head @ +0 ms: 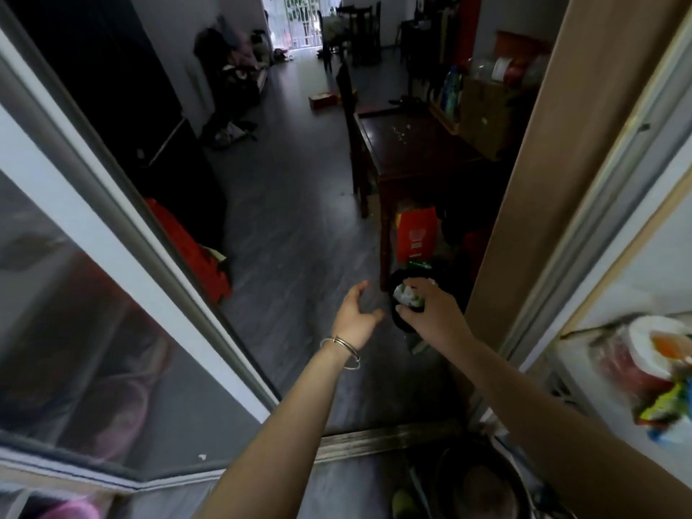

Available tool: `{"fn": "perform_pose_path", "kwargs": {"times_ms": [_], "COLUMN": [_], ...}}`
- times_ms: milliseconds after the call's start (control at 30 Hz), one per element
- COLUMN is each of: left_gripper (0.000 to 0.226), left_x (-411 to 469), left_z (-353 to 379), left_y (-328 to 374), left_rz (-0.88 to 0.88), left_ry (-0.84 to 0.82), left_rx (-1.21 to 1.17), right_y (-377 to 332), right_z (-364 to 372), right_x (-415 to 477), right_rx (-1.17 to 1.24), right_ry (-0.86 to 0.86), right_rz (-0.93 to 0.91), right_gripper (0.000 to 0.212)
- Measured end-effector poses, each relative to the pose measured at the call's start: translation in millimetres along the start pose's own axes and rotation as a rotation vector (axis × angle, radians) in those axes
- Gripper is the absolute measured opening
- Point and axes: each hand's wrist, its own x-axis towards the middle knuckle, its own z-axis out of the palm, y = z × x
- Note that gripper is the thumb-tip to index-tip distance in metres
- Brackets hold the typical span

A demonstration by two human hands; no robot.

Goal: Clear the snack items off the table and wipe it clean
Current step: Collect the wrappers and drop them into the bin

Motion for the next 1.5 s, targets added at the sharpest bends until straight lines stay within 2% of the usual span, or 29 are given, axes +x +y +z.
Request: {"fn": "perform_pose_path", "kwargs": {"times_ms": [200,567,967,1233,1500], "left_gripper": [0.065,0.062,0.06,0.059,0.058], "left_x": [75,181,332,454,543], "left_z": [-2,-23,-57,-100,-147], "left_y": [4,8,8,34,67], "left_rz": [-0.024,-0.014,0.003,0.034,0.055], "left_ry": [0.067,0.131,0.094,0.095,0.05], "left_rx": [-0.008,-0.019,-0.085,-0.084,-0.133], "right_y": [1,-8,-29,-71,-111], "right_z": [0,14,40,56,49], "right_x": [88,184,341,462,555], "right_rx": [0.008,0.011,0.059,0.062,0.03], "right_ry": [-0.04,-0.036,-0.037,0.027,0.1], "right_rz": [-0.04,-0.098,-0.068,-0.102,-0.149], "right_gripper": [0.051,0.052,0.051,0.053,0.045]}}
